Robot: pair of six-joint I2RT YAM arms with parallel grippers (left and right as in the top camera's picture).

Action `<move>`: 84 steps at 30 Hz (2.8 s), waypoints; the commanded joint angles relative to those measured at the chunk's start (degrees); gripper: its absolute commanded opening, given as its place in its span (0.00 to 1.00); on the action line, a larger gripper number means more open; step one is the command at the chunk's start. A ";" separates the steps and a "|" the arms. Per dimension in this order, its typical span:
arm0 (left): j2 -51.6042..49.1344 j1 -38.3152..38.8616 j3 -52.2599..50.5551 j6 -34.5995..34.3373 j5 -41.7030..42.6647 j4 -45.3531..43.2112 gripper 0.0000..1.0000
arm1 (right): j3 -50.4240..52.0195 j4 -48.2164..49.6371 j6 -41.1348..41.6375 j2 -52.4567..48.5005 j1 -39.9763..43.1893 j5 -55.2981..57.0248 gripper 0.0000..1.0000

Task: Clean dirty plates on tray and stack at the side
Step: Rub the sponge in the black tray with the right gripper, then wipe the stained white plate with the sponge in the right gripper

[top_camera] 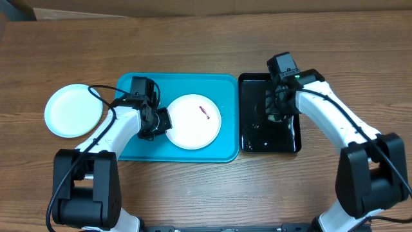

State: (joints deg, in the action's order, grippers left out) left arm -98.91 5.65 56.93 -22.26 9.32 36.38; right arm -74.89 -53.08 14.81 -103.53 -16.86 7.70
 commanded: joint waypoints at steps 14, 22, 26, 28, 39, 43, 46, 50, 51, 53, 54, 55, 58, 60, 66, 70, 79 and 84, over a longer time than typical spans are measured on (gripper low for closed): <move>-0.85 0.39 -0.68 0.44 -0.98 -0.52 0.04 | -1.90 -0.07 0.00 2.27 0.20 0.13 0.04; -0.85 0.57 -0.68 0.42 -2.71 -0.94 0.04 | -1.90 -0.09 0.00 2.27 0.20 0.13 0.04; -0.85 0.44 -0.68 0.44 -5.05 -1.18 0.04 | -1.90 0.04 0.00 2.27 0.20 0.13 0.04; -0.85 0.44 -0.68 0.46 -5.73 -1.51 0.04 | -2.08 0.33 0.00 2.27 0.22 0.13 0.04; -0.85 0.37 -0.68 4.44 -5.07 -4.55 0.04 | -8.13 -6.88 -0.98 2.27 0.20 -0.33 0.04; -0.85 0.39 -0.68 4.24 -3.72 -4.02 0.06 | -8.11 -8.07 -1.77 2.27 0.20 -0.48 0.04; -0.85 0.39 -0.68 4.24 -3.74 -3.89 0.04 | -8.00 -7.45 -1.77 2.25 0.20 -0.48 0.04; -0.85 0.39 -0.68 4.04 -3.72 -3.76 0.04 | -7.13 -6.86 -1.79 2.25 0.20 -0.48 0.04; -0.85 0.39 -0.68 4.04 -3.69 -3.67 0.04 | -6.95 -6.97 -1.79 2.25 0.20 -0.46 0.04; -0.85 0.39 -0.68 4.07 -3.72 -3.56 0.04 | -6.82 -7.04 -1.22 2.25 0.20 -0.52 0.04; -0.85 0.39 -0.68 4.07 -3.72 -3.54 0.04 | -6.82 -6.58 -0.26 2.25 0.20 -0.61 0.04; -0.85 0.39 -0.68 4.04 -3.72 -3.56 0.04 | -6.82 -6.14 0.24 2.25 0.20 -1.16 0.04; -0.85 0.39 -0.68 4.04 -3.69 -3.58 0.04 | -6.82 -6.60 -1.55 2.25 0.04 -1.92 0.04; -0.85 0.39 -0.68 4.04 -3.72 -3.58 0.04 | -6.86 -7.65 -1.57 2.27 0.04 -3.15 0.04; -0.85 0.39 -0.68 4.04 -3.72 -3.61 0.04 | -13.20 -10.10 -7.54 2.27 -0.31 -18.32 0.04; -0.85 0.39 -0.68 3.96 -3.69 -3.63 0.04 | -17.51 -8.26 -7.78 2.27 -4.37 -25.09 0.04; -0.85 0.39 -0.68 3.85 -3.50 -3.58 0.04 | -17.42 1.18 -7.56 -2.89 -17.88 -14.40 0.04; -0.85 0.39 -0.68 3.85 -3.50 -3.56 0.04 | -17.40 5.95 -7.63 -9.07 -24.04 -0.61 0.04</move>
State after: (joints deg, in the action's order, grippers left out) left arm -98.91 5.65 56.73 -19.25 5.34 32.73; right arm -91.39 -48.99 7.44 -108.95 -38.85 -3.95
